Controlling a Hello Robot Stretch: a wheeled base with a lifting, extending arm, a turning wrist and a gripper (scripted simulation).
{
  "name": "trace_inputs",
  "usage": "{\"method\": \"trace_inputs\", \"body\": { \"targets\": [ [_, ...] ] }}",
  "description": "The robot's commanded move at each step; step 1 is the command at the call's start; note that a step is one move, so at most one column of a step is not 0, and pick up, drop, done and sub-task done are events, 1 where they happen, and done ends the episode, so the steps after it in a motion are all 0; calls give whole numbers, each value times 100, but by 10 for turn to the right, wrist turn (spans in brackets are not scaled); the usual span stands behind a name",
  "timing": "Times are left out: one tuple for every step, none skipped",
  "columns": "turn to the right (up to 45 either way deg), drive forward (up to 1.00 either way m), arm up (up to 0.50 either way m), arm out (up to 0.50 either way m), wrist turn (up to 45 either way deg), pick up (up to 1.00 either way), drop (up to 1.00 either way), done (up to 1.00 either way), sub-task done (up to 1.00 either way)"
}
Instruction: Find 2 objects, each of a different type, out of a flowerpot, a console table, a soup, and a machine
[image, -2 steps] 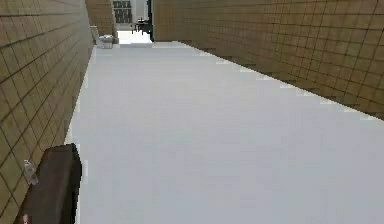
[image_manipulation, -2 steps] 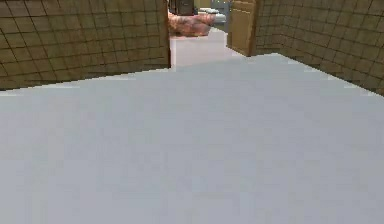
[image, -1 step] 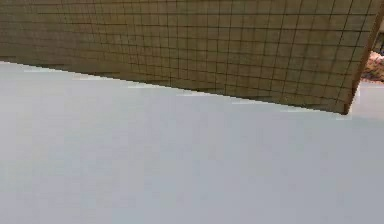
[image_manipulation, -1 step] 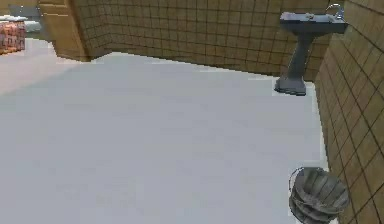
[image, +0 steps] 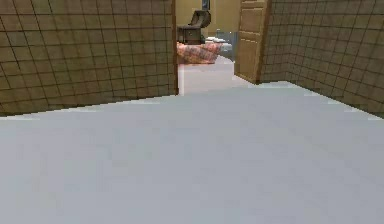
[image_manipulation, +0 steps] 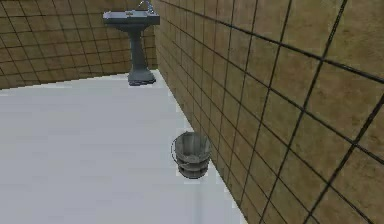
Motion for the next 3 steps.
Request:
{"method": "trace_inputs", "body": {
  "targets": [
    [0,100,0,0,0,0,0,0,0],
    [0,100,0,0,0,0,0,0,0],
    [0,100,0,0,0,0,0,0,0]
  ]
}}
